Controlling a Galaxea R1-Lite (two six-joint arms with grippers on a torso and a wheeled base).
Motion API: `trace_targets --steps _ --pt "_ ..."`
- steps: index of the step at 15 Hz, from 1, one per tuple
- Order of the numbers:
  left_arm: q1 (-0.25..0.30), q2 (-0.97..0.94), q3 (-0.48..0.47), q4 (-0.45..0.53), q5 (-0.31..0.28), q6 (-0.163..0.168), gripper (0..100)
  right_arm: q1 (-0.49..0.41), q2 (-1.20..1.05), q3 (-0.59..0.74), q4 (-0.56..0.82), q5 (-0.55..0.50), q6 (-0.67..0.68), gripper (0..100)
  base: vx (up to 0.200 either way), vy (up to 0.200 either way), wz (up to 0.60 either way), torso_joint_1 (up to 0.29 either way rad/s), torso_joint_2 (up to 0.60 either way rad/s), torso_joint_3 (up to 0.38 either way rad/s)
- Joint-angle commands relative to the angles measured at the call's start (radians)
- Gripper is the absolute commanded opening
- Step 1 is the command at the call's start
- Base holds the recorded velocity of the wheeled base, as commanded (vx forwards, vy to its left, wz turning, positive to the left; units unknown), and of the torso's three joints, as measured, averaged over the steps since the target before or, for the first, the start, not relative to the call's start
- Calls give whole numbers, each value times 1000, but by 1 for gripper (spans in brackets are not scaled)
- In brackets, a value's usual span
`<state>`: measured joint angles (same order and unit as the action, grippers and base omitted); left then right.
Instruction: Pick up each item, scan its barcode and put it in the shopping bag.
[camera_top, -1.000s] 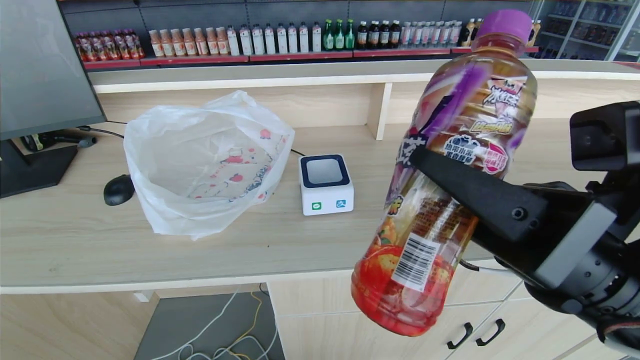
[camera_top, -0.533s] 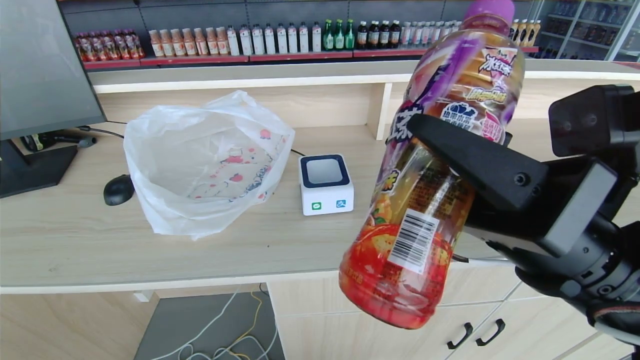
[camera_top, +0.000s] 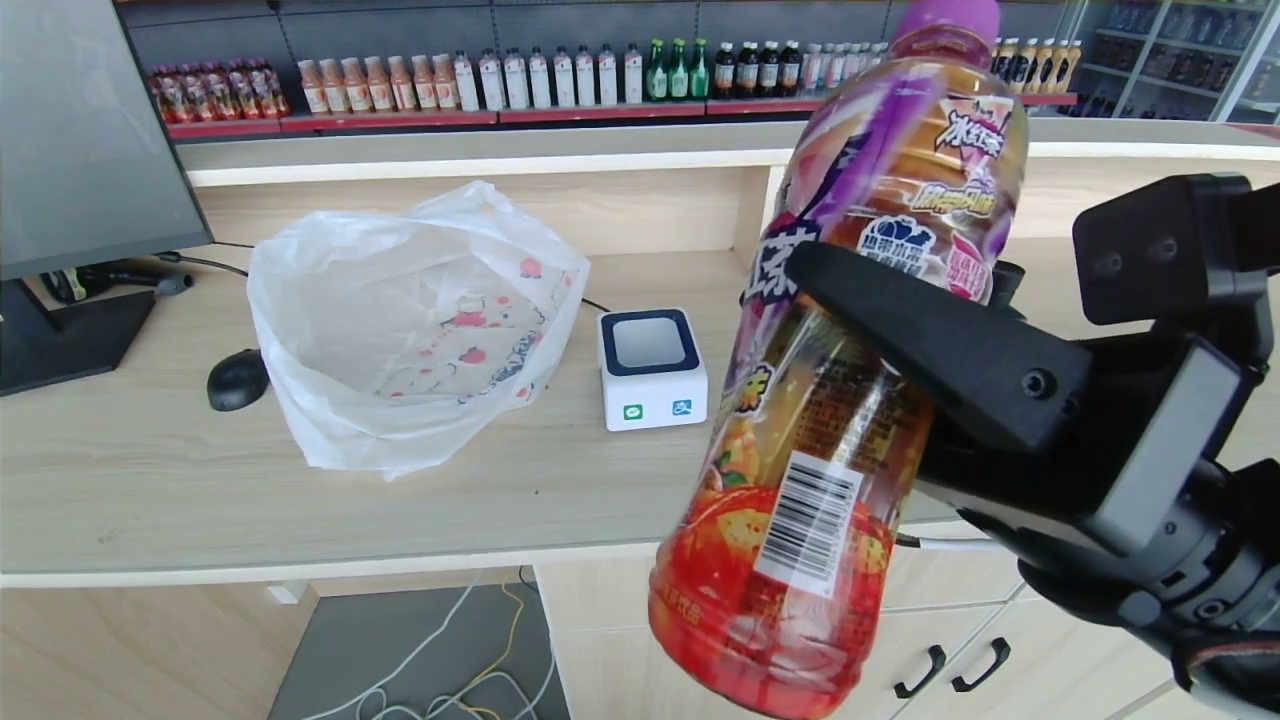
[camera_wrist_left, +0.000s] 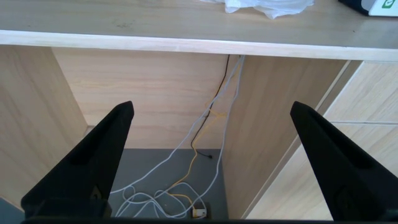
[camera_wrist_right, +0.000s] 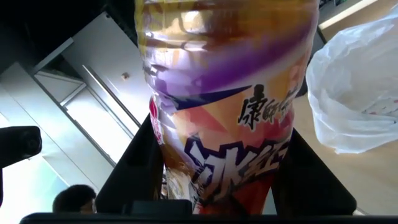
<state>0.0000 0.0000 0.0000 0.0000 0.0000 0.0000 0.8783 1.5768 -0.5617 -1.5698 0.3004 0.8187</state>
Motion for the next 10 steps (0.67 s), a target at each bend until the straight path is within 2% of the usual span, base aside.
trace_targets --steps 1,10 --pt "0 0 0 0 0 0 100 13 17 5 -1 0 0 0 0 0 0 0 0 0" --pt "0 0 0 0 0 -2 100 25 35 6 -1 0 -3 0 0 0 0 0 0 0"
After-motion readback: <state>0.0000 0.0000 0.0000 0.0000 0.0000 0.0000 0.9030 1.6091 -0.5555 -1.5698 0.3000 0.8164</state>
